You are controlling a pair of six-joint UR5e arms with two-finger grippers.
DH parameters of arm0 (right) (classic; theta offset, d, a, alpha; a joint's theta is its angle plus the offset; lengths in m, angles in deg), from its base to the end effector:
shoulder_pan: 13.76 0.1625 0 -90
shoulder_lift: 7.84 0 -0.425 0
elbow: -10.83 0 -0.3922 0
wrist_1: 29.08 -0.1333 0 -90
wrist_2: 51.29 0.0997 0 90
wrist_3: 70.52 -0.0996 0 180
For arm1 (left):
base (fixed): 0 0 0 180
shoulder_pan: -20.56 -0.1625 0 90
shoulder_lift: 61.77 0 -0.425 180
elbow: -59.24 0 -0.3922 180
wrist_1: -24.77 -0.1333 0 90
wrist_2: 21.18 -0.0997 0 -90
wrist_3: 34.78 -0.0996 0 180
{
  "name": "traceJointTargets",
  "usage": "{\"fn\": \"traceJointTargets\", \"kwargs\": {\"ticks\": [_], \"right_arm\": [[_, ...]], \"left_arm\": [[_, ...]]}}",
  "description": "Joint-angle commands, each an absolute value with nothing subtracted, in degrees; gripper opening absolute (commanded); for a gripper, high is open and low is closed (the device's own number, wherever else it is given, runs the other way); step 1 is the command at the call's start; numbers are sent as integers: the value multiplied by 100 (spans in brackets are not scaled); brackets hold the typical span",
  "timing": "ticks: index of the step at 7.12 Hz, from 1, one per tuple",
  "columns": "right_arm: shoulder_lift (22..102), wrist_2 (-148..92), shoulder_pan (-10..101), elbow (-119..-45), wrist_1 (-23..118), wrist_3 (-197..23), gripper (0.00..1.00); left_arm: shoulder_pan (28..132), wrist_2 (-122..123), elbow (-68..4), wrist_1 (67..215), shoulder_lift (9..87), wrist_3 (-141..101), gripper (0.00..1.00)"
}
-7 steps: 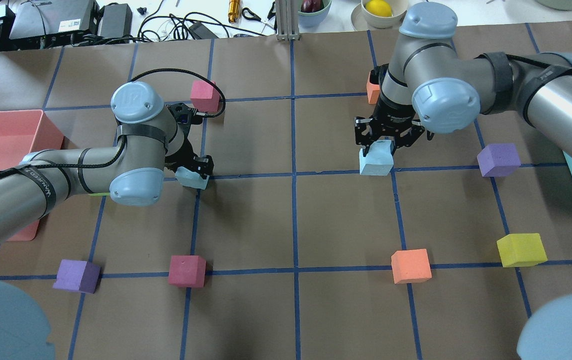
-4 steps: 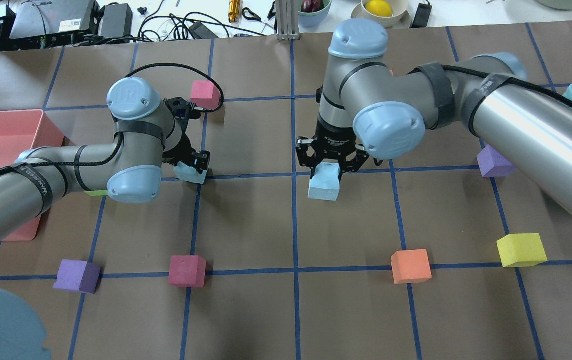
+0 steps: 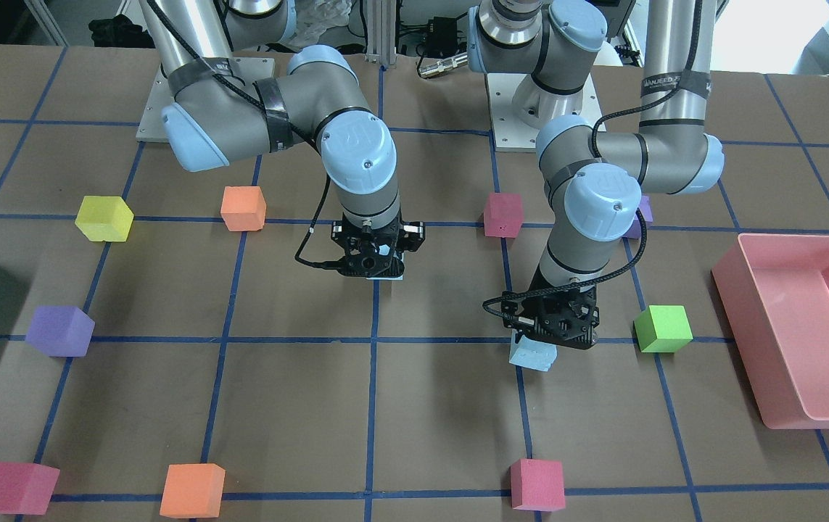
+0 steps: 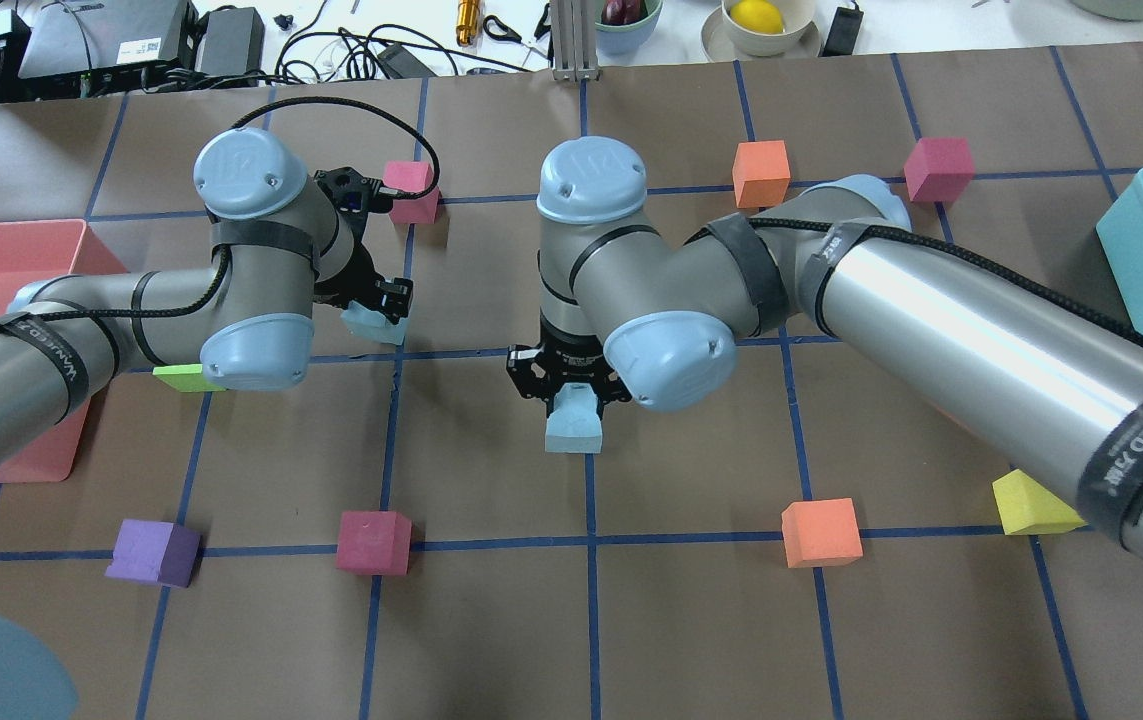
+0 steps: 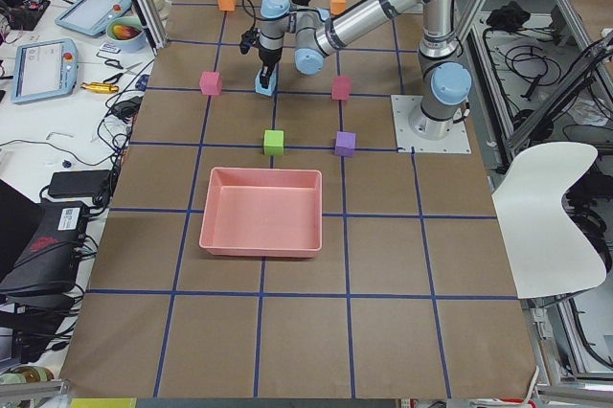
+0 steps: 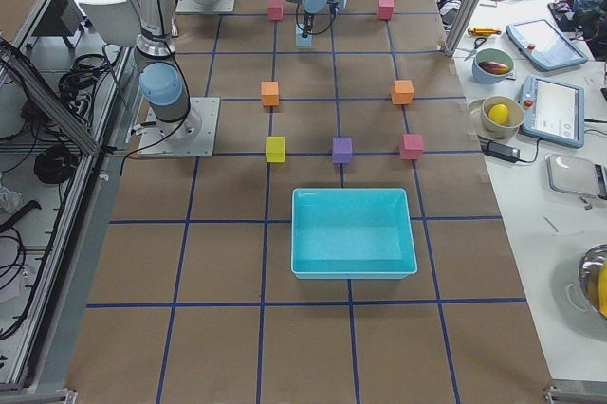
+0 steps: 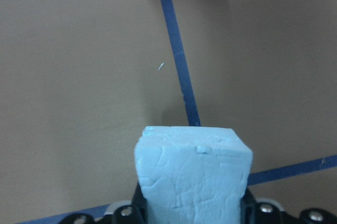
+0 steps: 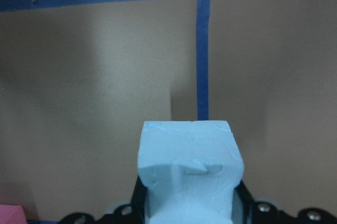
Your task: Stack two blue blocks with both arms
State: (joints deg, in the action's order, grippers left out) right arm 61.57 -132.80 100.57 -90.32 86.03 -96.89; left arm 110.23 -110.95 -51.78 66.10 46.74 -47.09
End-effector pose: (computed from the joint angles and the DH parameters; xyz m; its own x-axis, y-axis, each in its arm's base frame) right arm 0.3700 -0.4590 0.2447 -0.9955 0.0509 -0.0801 0.0367 0.9850 0.1686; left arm -0.1305 -0.5524 0.2334 -0.9782 0.2055 -0.0300 0.2076 0.9657 -0.1560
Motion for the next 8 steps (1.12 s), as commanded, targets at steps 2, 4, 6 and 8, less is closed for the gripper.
{"fn": "traceJointTargets", "kwargs": {"ticks": [2,4,6,8], "right_arm": [[6124,-13374,10093,-9393,9063,-9759,0],[6159,-13374,10085,-9551,9081,-9768,0],[6159,-13374,10085,-9552,9107,-9777,53],[6168,-13374,10041,-9535,9326,-9725,100]], "left_arm": [[11021,-11021,-5159,6625,4633,-4585,0],[11056,-11065,-5150,6826,4529,-4559,0],[11056,-11065,-5141,7063,4327,-4559,0],[11065,-11065,-5150,7161,4239,-4568,0]]}}
